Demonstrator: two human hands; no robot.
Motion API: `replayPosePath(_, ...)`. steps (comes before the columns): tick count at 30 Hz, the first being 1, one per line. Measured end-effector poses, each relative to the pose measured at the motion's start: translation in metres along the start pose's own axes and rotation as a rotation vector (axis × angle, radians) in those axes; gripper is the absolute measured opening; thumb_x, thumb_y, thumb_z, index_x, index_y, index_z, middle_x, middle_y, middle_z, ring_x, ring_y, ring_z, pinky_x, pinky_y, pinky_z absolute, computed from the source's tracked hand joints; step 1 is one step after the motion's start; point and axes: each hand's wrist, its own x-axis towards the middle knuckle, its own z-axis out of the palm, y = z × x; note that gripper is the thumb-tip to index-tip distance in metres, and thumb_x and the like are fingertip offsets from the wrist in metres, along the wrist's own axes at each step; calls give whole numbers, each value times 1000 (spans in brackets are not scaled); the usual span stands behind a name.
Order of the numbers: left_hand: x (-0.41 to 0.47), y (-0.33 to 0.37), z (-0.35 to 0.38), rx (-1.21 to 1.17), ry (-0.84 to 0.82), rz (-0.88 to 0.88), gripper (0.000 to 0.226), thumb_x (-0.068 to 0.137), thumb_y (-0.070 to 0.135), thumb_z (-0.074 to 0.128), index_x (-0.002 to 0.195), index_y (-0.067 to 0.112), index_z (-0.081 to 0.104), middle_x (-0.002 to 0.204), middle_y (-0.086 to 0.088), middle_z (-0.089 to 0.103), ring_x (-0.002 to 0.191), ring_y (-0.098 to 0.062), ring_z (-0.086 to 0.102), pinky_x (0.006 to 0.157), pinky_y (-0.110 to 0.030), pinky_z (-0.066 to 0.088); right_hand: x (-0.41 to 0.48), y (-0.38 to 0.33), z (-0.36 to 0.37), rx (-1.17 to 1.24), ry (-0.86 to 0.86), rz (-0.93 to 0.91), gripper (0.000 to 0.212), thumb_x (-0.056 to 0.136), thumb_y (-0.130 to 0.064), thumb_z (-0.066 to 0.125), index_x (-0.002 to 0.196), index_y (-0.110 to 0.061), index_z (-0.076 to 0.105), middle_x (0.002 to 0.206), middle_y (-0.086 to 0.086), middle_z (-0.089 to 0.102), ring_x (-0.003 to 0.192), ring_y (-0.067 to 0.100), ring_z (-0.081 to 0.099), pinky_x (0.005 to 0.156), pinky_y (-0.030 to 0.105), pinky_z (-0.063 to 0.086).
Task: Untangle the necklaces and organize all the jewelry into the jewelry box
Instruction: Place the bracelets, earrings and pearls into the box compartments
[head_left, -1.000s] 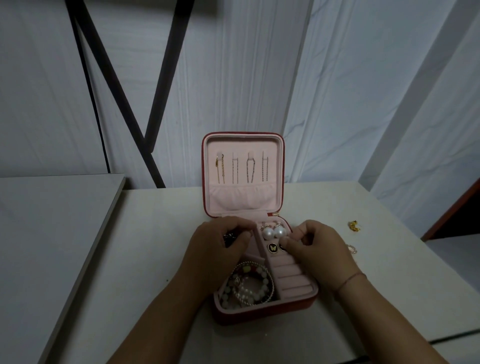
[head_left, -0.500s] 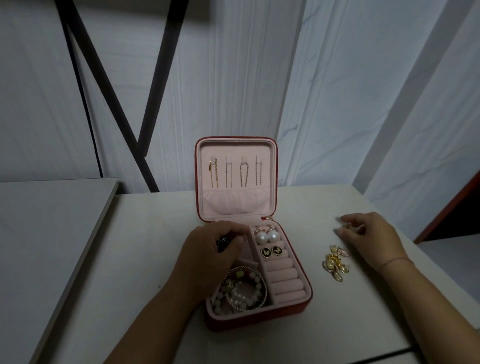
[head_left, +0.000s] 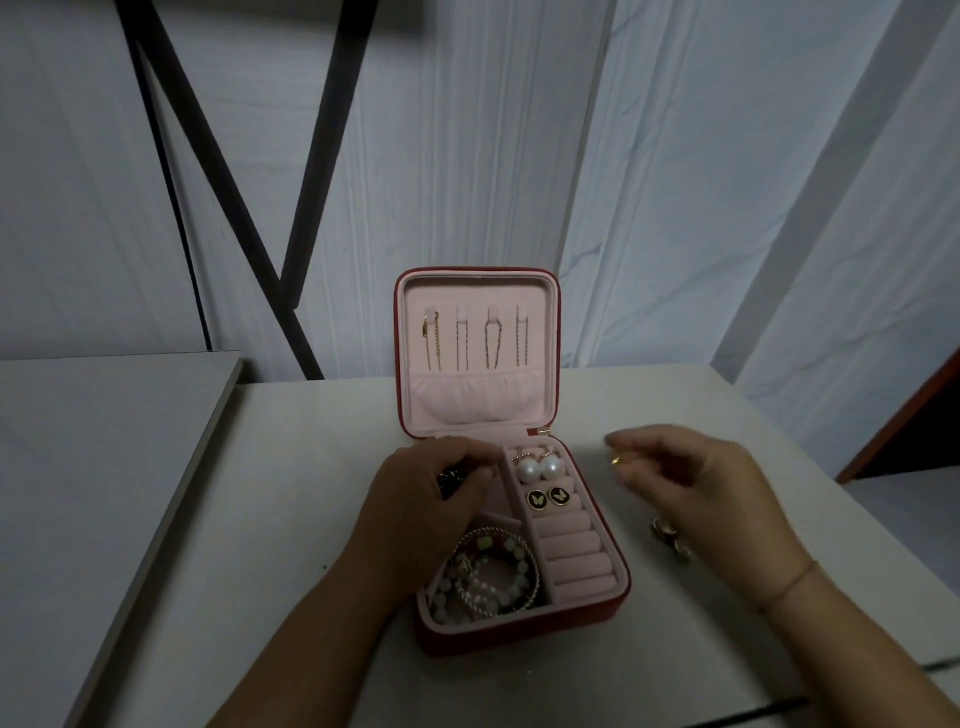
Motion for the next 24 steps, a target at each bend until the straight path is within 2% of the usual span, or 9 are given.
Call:
replayPosePath(4, 0, 1, -1, 10, -5, -1, 32, 88, 15, 63, 98, 45, 60, 92, 36, 56, 97, 18, 53, 81, -2, 42, -17, -6, 31, -60, -108, -129, 28, 75, -9, 78, 92, -30, 76, 86, -14, 72, 85, -3, 62, 74, 6, 41)
replayPosePath(7, 0, 2, -1, 5, -6, -5, 28, 88, 15, 62, 100, 41, 62, 92, 35, 56, 95, 20, 52, 80, -1, 41, -18, -1, 36, -128, -122, -228, 21, 76, -21, 71, 95, -28, 75, 86, -23, 67, 84, -12, 59, 76, 2, 41)
replayPosePath(9, 0, 2, -1, 4, -11, -6, 27, 88, 15, 62, 100, 39, 62, 91, 34, 56, 95, 19, 52, 80, -1, 41, -16, 0, 35, -148, -141, -276, 22, 74, -21, 70, 96, -24, 74, 88, -21, 66, 84, -13, 57, 75, 2, 40)
replayPosePath(13, 0, 1, 0, 2, -16, -2, 26, 89, 15, 62, 102, 37, 63, 91, 31, 58, 97, 16, 54, 82, -3, 42, -10, 1, 32, -185, -175, -340, 21, 71, -24, 73, 91, -18, 74, 99, -9, 65, 93, -5, 58, 80, 6, 44)
replayPosePath(17, 0, 1, 0, -2, -16, -7, 26, 89, 14, 62, 103, 36, 65, 92, 30, 58, 98, 15, 54, 82, -4, 43, -8, 4, 29, -216, -220, -345, 17, 70, -28, 72, 86, -22, 74, 101, -13, 62, 99, -6, 56, 80, 3, 41)
replayPosePath(19, 0, 1, -1, -5, -16, -6, 27, 89, 13, 62, 102, 37, 63, 92, 31, 58, 96, 17, 54, 81, -3, 43, -7, 4, 30, -228, -231, -355, 13, 70, -28, 70, 82, -23, 73, 99, -13, 62, 96, -5, 56, 77, 7, 44)
replayPosePath(22, 0, 2, 0, -9, -17, -10, 27, 89, 13, 62, 102, 37, 63, 92, 33, 57, 95, 18, 53, 81, -3, 43, -7, 2, 31, -248, -241, -318, 13, 73, -30, 67, 81, -22, 72, 94, -12, 60, 85, 4, 58, 70, 24, 49)
replayPosePath(24, 0, 1, 0, -12, -15, -12, 26, 89, 13, 62, 102, 36, 64, 92, 32, 58, 96, 17, 54, 82, -4, 44, -5, 1, 30, -239, -261, -298, 9, 74, -30, 69, 81, -23, 71, 92, -12, 58, 80, 8, 58, 68, 26, 48)
